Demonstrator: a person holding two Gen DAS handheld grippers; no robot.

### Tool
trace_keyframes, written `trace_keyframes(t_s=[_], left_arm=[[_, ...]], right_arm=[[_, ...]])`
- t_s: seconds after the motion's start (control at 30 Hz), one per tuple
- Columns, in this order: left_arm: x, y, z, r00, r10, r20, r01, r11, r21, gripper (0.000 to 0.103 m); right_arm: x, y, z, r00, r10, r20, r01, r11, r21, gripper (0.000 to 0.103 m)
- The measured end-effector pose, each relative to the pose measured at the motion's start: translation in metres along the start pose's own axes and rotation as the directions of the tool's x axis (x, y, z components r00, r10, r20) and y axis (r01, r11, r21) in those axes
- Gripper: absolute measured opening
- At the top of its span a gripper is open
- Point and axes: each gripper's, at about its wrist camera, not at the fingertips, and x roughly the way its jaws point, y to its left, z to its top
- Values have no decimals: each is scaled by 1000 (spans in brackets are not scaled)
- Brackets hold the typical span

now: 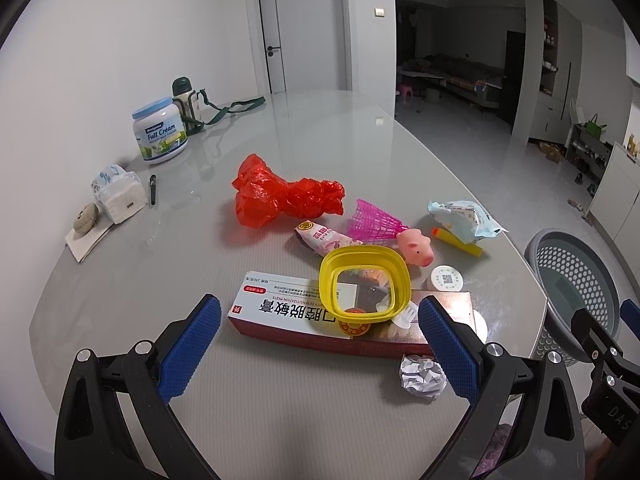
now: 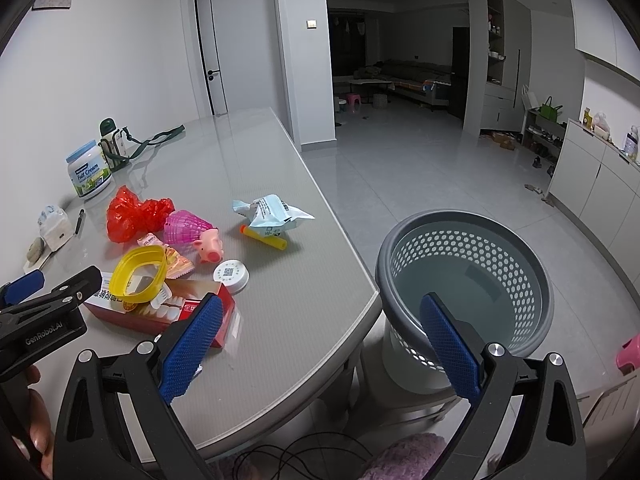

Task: Collect trash

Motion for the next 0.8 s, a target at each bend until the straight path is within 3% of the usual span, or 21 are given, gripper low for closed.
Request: trace_keyframes(t_s=[0.8], left_arm=[[-6,1,-1,1000,4,15,-4,1000,-2,97]], right_arm=[[-1,0,2,1000,21,4,-21,1000,1,94]])
